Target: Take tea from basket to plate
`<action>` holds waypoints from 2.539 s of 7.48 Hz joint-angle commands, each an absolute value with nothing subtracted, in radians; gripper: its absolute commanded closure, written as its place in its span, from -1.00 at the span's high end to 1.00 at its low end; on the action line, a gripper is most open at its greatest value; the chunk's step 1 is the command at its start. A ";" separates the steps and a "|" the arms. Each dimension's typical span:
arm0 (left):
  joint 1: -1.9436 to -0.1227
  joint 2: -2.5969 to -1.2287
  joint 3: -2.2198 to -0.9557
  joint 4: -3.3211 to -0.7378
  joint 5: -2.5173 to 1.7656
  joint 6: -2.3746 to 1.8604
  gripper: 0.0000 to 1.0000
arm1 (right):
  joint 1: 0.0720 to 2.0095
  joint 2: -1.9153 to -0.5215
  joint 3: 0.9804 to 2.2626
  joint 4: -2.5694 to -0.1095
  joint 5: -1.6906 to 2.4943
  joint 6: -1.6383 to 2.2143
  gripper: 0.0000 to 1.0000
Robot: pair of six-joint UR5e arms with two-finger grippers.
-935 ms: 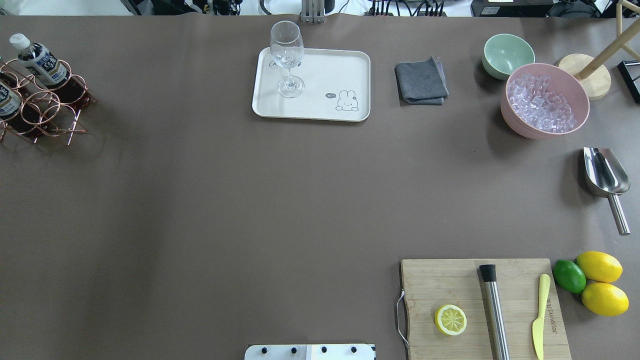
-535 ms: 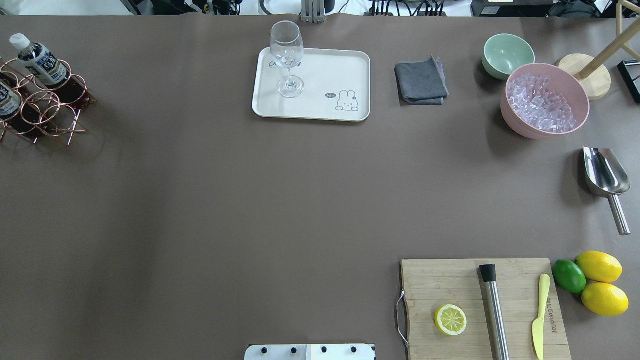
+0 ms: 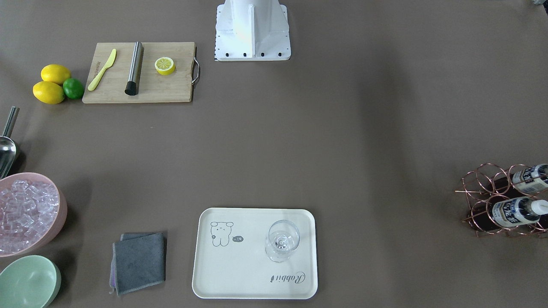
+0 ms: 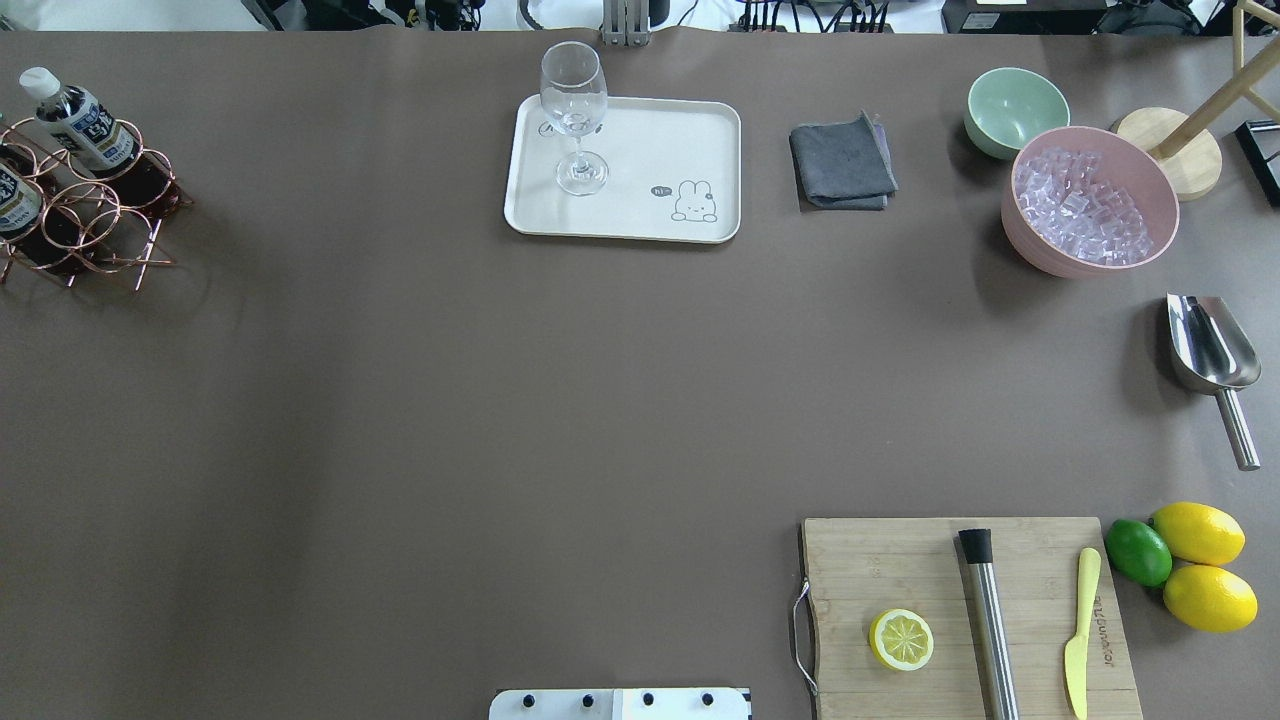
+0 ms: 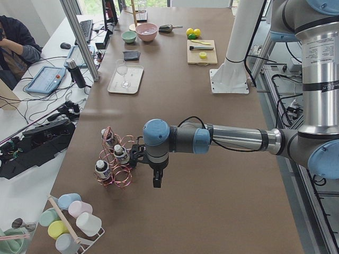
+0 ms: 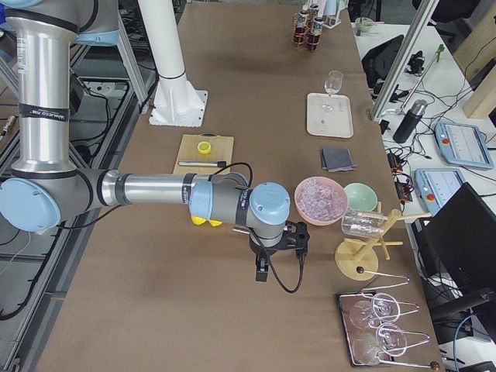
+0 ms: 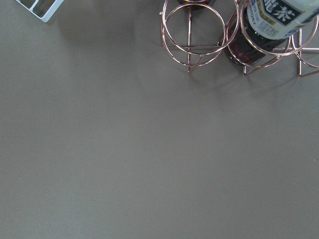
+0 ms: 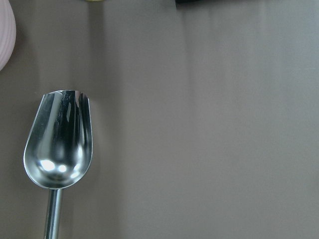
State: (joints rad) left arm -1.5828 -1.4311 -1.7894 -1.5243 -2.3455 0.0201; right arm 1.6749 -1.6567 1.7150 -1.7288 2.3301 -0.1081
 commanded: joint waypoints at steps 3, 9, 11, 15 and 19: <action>-1.583 -1.433 -1.790 -1.514 -2.388 0.018 0.96 | 1.677 -1.657 1.712 -1.729 2.330 -0.107 1.00; -1.592 -1.518 -1.826 -1.516 -2.387 0.184 0.96 | 1.678 -1.657 1.715 -1.729 2.330 -0.112 1.00; -1.597 -1.563 -1.812 -1.514 -2.376 0.409 0.94 | 1.678 -1.657 1.713 -1.729 2.330 -0.112 1.00; -1.710 -1.757 -1.731 -1.349 -2.365 0.903 0.93 | 1.701 -1.658 1.712 -1.729 2.329 -0.112 1.00; -1.714 -1.922 -1.574 -1.348 -2.376 1.243 0.96 | 1.703 -1.658 1.713 -1.729 2.330 -0.114 1.00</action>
